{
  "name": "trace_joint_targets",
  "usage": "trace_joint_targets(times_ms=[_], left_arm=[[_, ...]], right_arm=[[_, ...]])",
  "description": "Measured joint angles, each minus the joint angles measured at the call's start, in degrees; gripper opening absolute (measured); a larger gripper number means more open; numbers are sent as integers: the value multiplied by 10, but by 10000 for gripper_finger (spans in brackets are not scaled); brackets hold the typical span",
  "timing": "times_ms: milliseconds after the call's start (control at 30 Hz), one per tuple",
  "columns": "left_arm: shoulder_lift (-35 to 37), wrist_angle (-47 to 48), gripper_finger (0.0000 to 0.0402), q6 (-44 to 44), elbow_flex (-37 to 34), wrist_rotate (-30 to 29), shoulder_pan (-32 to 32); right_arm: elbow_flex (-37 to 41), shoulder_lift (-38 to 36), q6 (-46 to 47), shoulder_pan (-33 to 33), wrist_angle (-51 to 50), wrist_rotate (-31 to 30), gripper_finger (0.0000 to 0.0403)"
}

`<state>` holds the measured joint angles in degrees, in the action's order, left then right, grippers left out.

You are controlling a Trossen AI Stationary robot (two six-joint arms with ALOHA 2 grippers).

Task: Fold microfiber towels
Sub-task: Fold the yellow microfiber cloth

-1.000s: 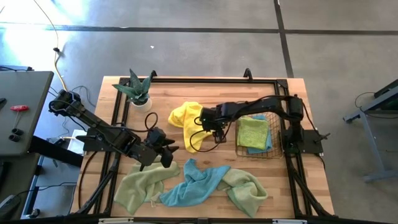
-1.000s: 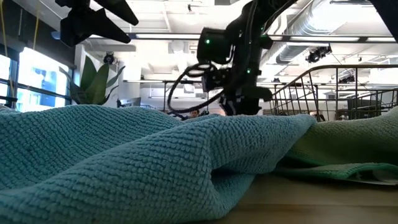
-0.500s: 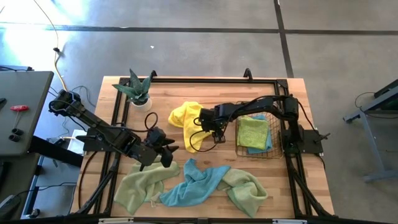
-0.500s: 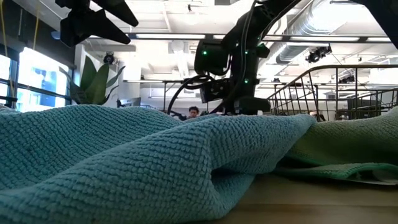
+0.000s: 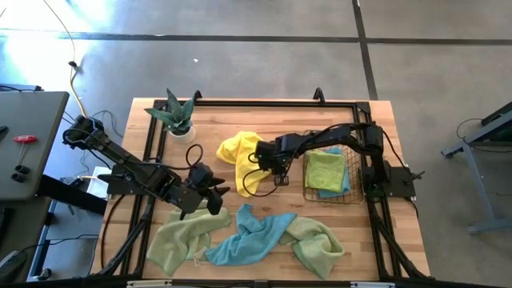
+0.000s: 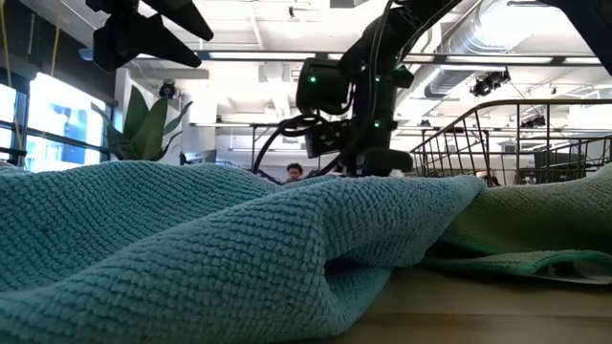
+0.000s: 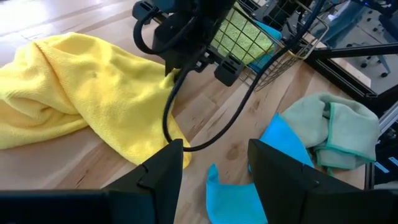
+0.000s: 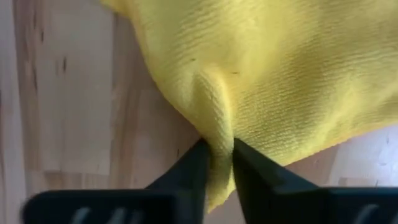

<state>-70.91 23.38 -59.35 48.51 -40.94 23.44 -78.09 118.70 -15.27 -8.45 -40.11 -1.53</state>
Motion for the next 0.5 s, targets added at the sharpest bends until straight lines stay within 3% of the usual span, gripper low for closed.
trace_joint_targets(times_ms=[133,267,500], left_arm=[[0,9,172,0,0,12,0],[-3,40,172,0,0,40,0],[-63,73,172,0,0,36,-2]], right_arm=[[0,1,31,-2,2,18,7],[0,-10,84,-4,-13,54,7],[4,-56,162,-10,-46,148,1]])
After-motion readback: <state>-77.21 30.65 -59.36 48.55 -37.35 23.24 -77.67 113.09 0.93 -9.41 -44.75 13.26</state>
